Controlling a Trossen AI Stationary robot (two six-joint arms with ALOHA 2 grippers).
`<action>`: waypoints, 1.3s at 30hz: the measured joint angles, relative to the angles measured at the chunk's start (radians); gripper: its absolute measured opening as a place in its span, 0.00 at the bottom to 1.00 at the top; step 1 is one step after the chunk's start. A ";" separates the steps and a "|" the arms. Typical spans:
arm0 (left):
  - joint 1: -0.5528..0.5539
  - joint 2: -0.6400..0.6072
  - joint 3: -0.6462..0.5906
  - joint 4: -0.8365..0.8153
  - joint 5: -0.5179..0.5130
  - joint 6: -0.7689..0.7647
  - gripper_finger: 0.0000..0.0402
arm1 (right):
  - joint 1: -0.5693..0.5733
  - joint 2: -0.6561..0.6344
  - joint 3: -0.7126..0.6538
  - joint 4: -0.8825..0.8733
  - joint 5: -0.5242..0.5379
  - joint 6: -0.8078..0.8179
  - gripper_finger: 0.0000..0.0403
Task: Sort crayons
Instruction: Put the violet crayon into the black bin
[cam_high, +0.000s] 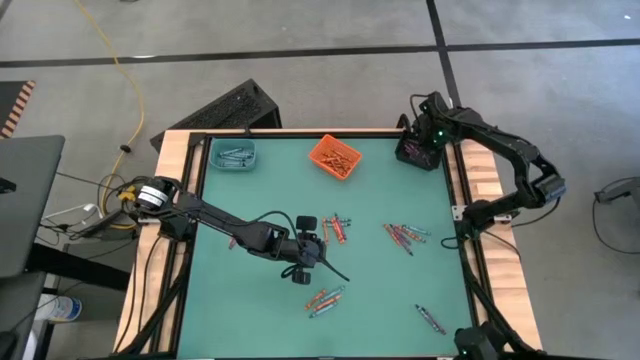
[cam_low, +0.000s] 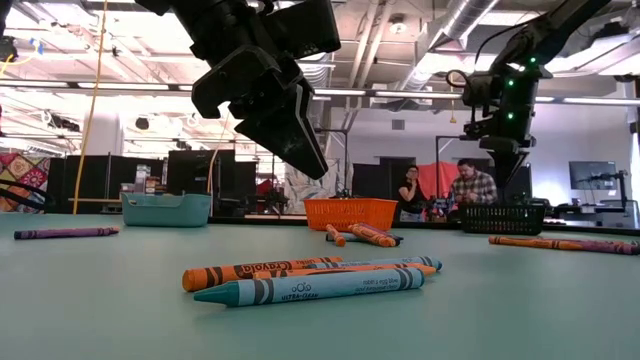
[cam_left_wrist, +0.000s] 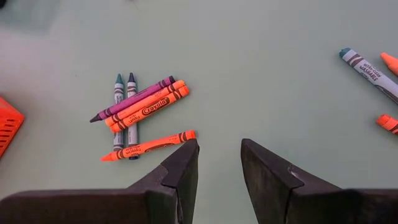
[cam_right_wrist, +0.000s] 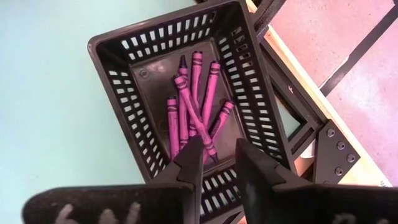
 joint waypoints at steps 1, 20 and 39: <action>0.000 0.000 0.000 0.000 0.000 0.000 0.28 | 0.000 0.000 0.000 0.000 0.001 0.000 0.22; 0.000 0.000 0.000 0.000 0.000 0.000 0.28 | 0.117 0.000 0.000 -0.143 -0.189 0.085 0.22; 0.000 0.000 0.000 0.000 0.000 0.000 0.28 | 1.106 -0.028 0.000 -0.273 -0.375 0.379 0.22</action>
